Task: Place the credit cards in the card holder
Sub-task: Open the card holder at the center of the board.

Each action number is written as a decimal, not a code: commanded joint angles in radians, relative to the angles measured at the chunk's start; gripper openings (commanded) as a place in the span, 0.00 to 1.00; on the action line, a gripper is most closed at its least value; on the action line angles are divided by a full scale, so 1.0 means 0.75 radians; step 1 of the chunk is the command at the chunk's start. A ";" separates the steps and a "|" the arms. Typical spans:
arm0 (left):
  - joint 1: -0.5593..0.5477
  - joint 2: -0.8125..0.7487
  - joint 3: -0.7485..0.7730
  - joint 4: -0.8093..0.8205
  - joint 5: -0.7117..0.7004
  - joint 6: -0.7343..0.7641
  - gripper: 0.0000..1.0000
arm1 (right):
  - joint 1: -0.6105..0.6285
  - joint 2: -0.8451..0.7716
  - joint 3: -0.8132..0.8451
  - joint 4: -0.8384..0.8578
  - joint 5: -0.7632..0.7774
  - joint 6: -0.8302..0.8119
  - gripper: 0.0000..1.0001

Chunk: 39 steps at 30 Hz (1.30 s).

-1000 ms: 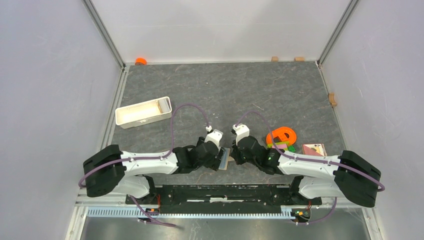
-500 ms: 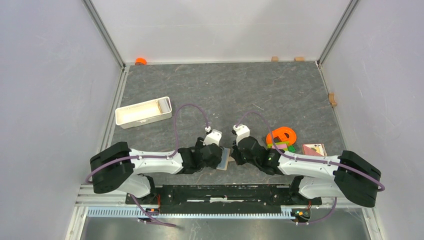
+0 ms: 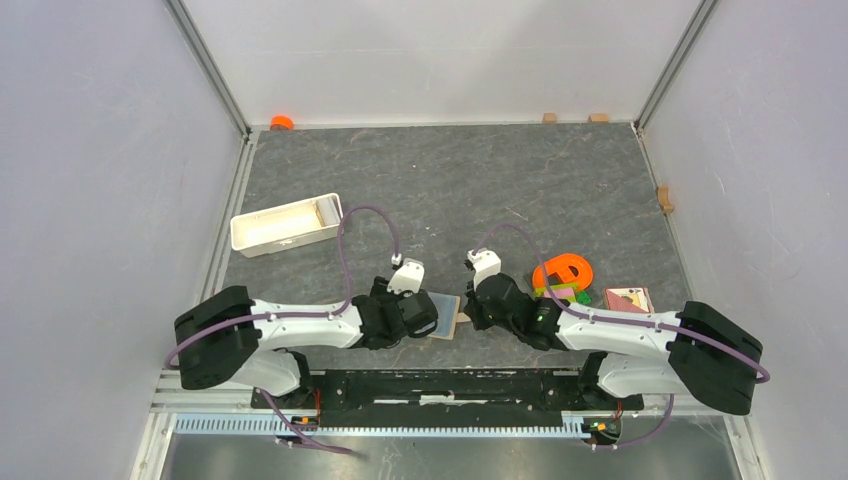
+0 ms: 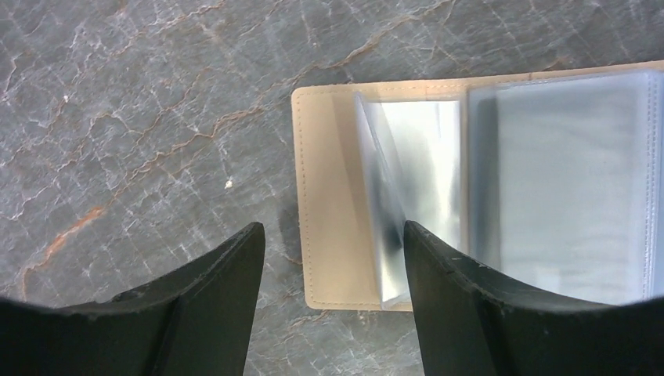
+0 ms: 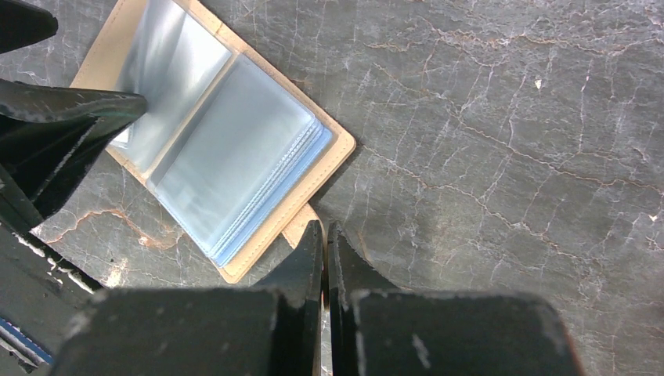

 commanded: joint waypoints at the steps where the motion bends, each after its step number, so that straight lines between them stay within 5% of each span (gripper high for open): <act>1: -0.005 -0.046 0.029 -0.091 -0.079 -0.120 0.71 | 0.005 0.002 -0.007 0.015 0.029 0.015 0.00; 12: -0.003 0.013 0.015 -0.094 0.016 -0.186 0.56 | 0.006 -0.026 0.013 0.016 -0.009 0.014 0.01; 19: -0.001 -0.053 -0.032 -0.035 0.094 -0.213 0.54 | 0.005 -0.117 0.085 0.006 -0.072 -0.027 0.33; 22: -0.003 -0.083 -0.044 -0.018 0.114 -0.207 0.54 | 0.009 -0.143 0.114 0.041 -0.123 -0.050 0.39; 39: 0.074 -0.241 -0.128 0.065 0.250 -0.172 0.56 | 0.043 0.268 0.212 0.240 -0.304 -0.098 0.29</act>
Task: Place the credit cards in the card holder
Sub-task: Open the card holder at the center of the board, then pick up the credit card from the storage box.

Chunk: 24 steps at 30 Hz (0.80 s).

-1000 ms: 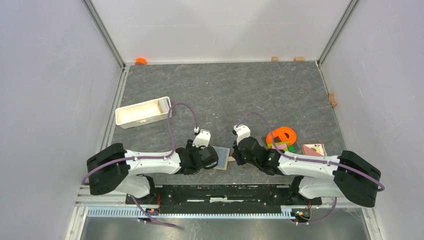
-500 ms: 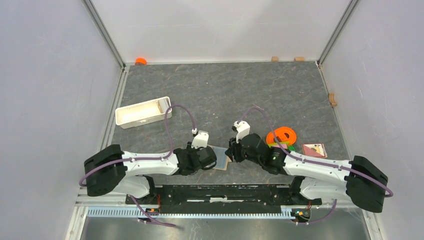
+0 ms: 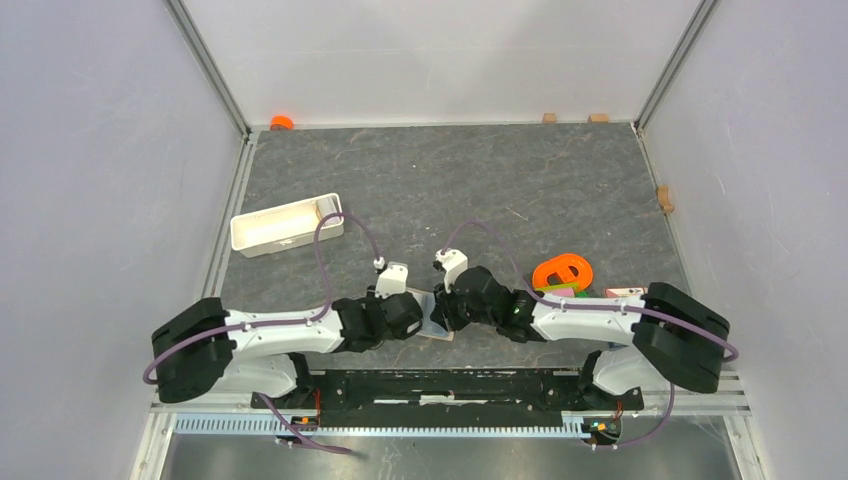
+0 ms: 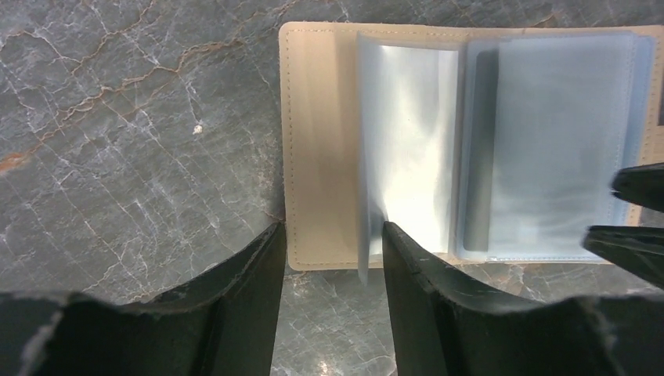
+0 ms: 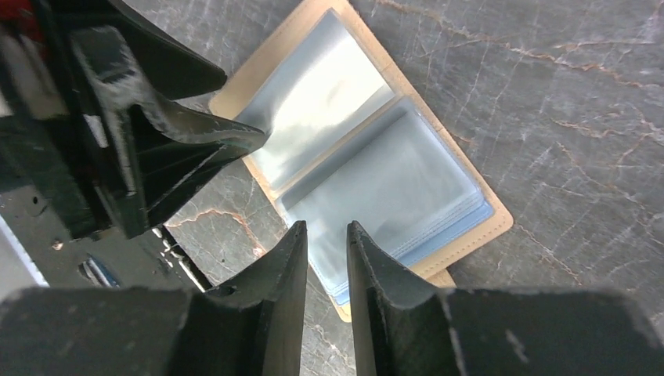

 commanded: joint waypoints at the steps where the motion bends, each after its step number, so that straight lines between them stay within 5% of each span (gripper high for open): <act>1: 0.058 -0.085 -0.011 0.074 0.096 -0.014 0.57 | 0.007 0.081 0.056 0.063 -0.008 -0.047 0.29; 7: 0.213 -0.288 0.062 -0.011 0.292 0.017 0.71 | 0.013 0.162 0.036 0.043 0.023 -0.090 0.28; 13: 0.528 -0.384 0.272 -0.240 0.496 0.230 0.77 | 0.013 0.174 0.026 0.016 0.049 -0.103 0.28; 19: 0.939 -0.191 0.601 -0.409 0.614 0.542 0.81 | 0.014 0.125 0.027 -0.036 0.108 -0.134 0.28; 24: 1.208 0.019 0.762 -0.333 0.659 0.631 0.77 | 0.013 0.079 0.014 -0.053 0.143 -0.168 0.28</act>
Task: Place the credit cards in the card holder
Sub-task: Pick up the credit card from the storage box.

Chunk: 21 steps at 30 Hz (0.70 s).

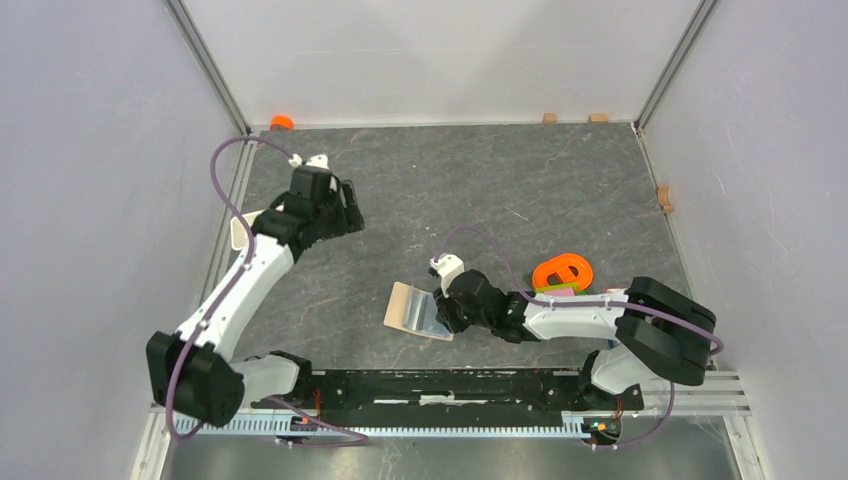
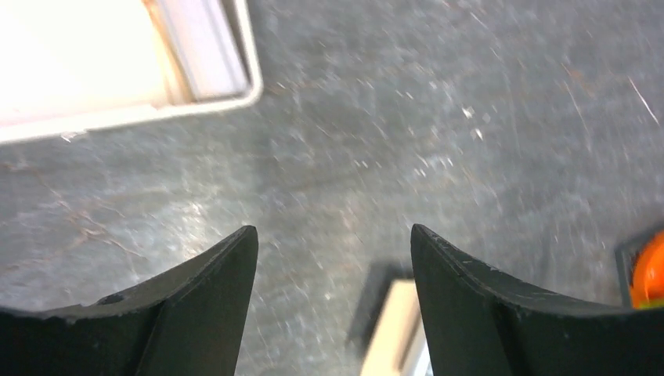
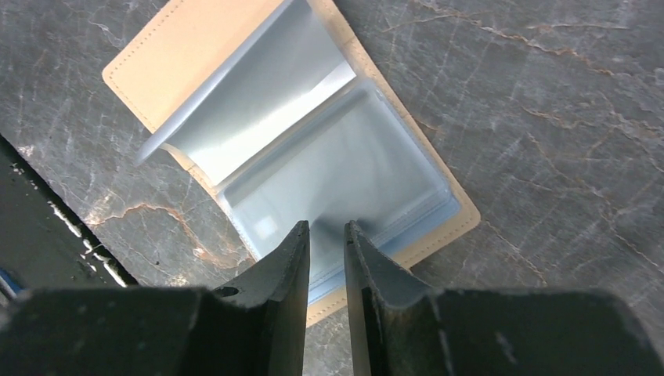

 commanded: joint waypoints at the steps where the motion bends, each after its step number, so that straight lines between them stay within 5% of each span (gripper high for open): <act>1: 0.204 0.173 0.116 0.017 0.111 0.161 0.76 | 0.004 -0.065 -0.002 -0.056 0.078 -0.063 0.28; 7: 0.343 0.390 0.174 0.161 0.112 0.082 0.74 | 0.004 -0.112 -0.028 -0.036 0.085 -0.113 0.28; 21: 0.372 0.693 0.364 0.185 -0.085 0.148 0.65 | 0.005 -0.143 -0.074 0.033 0.054 -0.154 0.27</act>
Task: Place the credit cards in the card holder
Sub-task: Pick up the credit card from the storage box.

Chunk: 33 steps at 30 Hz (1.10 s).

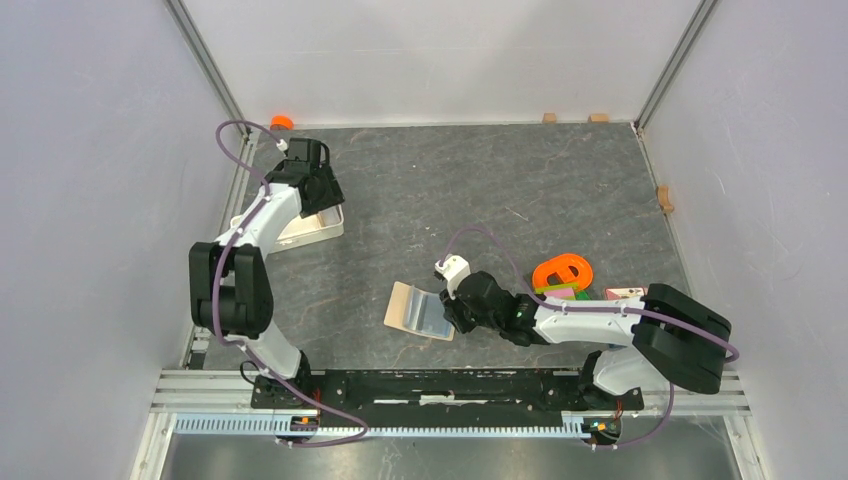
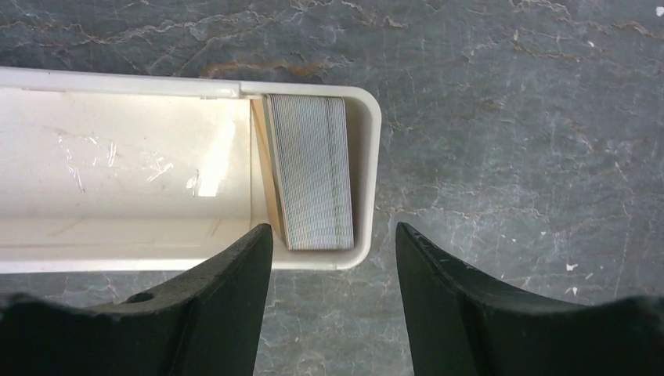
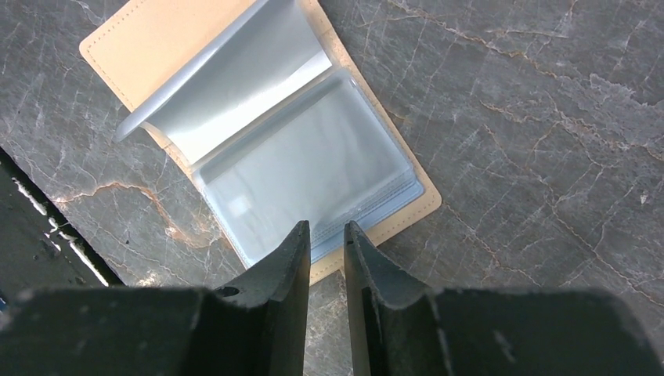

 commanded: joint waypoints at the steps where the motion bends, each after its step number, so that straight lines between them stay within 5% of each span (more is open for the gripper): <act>1: 0.013 0.071 0.079 0.037 -0.053 0.097 0.65 | 0.004 -0.027 -0.017 0.071 0.004 -0.031 0.27; 33: 0.071 0.290 0.159 0.035 0.053 0.104 0.65 | 0.004 0.014 -0.008 0.094 -0.036 -0.025 0.25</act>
